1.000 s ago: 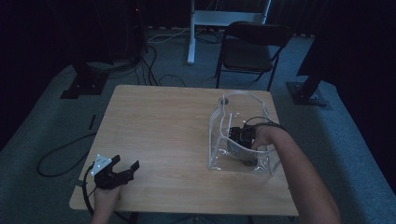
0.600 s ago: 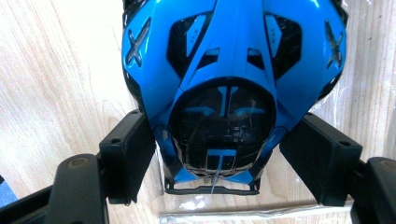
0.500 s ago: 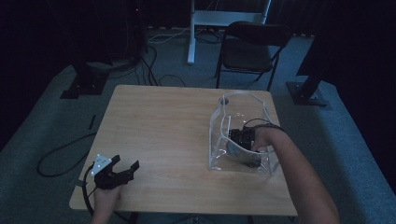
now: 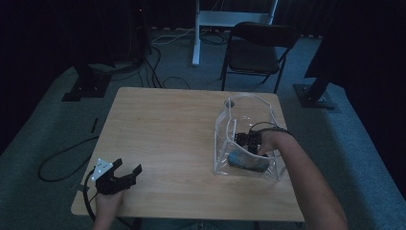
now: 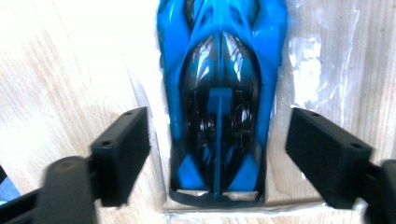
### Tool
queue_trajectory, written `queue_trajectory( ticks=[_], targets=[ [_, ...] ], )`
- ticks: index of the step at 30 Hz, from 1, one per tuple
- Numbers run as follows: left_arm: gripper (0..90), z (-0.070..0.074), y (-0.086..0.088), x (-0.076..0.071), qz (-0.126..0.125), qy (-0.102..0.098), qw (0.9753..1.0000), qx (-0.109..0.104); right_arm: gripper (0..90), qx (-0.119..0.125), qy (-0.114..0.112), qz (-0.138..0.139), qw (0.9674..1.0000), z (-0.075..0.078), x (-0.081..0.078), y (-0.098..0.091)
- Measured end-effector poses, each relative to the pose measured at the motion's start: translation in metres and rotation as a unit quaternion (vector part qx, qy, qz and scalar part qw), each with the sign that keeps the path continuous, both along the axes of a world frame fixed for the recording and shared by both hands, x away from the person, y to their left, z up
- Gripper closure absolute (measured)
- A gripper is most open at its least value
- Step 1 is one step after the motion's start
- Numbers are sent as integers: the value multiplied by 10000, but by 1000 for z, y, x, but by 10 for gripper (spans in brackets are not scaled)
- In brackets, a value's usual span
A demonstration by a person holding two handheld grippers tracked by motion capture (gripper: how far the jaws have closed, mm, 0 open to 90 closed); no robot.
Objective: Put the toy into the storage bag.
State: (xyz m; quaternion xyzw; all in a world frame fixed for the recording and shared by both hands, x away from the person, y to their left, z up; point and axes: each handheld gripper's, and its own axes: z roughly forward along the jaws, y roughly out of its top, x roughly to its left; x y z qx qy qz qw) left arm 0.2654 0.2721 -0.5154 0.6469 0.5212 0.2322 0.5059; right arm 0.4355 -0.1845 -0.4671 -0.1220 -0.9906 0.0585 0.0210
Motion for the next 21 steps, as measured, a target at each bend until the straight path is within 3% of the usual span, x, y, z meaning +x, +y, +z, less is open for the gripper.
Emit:
queue_trajectory(
  ticks=[14,19,21],
  targets=[
    [92,1,-1,0,-18,-22,10000,0,127,-126,-134,-126,9998,2,-2,-1],
    [92,1,-1,0,-38,-17,10000,8,119,-108,-178,-248,9995,8,-1,-2],
    [92,1,-1,-1,-31,-23,10000,8,109,16,-235,-182,9996,11,0,-4]
  ],
)
